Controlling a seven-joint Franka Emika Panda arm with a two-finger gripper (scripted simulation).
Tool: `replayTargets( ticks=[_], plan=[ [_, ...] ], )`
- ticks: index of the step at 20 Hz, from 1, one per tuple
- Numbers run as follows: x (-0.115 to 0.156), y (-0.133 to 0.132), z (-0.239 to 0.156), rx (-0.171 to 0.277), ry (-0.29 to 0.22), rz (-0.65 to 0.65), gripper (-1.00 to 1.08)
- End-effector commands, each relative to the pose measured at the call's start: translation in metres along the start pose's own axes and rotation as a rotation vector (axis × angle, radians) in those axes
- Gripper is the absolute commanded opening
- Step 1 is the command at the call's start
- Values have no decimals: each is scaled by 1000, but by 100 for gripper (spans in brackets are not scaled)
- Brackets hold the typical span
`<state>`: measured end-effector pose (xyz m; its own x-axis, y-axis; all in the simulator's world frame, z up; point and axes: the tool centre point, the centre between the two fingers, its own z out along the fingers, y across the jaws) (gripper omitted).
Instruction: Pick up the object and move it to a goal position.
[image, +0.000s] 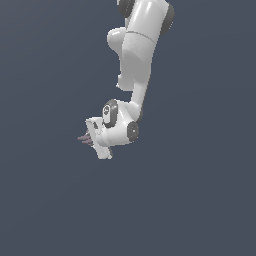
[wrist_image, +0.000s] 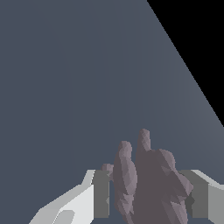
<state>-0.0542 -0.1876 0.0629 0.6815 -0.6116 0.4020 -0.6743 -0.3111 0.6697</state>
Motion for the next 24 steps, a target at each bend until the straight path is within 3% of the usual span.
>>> replayTargets(
  ticks=[1, 11, 24],
  plan=[
    [0, 0, 0, 0, 0, 0, -100],
    [3, 8, -41, 0, -1, -1, -100],
    [14, 32, -168, 1, -3, -1, -100]
  ],
)
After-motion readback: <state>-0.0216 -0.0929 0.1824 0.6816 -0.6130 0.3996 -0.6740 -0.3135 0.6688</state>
